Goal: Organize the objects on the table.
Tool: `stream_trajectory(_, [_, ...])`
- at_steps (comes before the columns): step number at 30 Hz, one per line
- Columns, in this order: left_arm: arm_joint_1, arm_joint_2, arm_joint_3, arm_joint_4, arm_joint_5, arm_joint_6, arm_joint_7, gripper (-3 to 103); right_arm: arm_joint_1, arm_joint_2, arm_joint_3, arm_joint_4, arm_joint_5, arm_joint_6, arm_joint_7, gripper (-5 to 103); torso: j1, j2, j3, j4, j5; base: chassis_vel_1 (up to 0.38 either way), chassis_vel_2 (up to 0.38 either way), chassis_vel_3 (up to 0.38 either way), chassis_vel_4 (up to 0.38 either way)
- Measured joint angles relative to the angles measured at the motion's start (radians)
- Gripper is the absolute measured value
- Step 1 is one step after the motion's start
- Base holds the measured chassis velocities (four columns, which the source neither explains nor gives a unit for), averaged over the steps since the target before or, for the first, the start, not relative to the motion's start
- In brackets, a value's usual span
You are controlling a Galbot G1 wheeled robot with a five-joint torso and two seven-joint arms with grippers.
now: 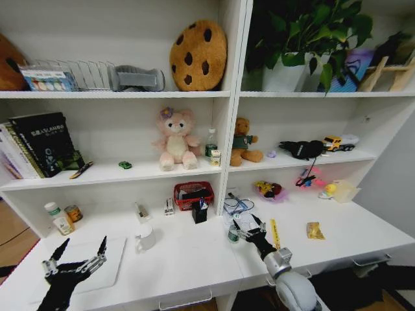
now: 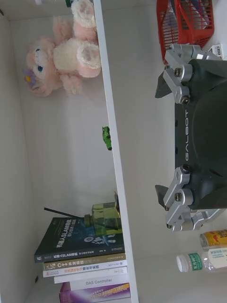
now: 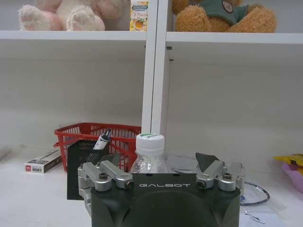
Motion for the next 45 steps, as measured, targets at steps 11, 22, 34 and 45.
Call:
stream_trajectory(11, [0.000,0.000,0.000,0.000,0.000,0.000,0.000,100,0.011,-0.001,-0.007,-0.026,-0.002,0.001,-0.015,57,0.000,0.000,0.000,0.0000,0.0000,0.000,0.000,0.000,0.000])
stream_trajectory(22, [0.000,0.000,0.000,0.000,0.000,0.000,0.000,100,0.000,0.001,0.000,-0.021,-0.001,0.008,-0.017,26,0.000,0.000,0.000,0.0000,0.0000,0.000,0.000,0.000,0.000])
stream_trajectory(34, [0.000,0.000,0.000,0.000,0.000,0.000,0.000,100,-0.248,0.054,0.135,0.205,-0.001,0.046,-0.003,25,0.000,0.000,0.000,-0.0001,0.0001,0.000,0.000,0.000,0.000])
stream_trajectory(45, [0.000,0.000,0.000,0.000,0.000,0.000,0.000,100,-0.794,0.210,0.303,0.390,-0.163,0.286,0.019,25,0.000,0.000,0.000,-0.0002,-0.0001,0.000,0.000,0.000,0.000])
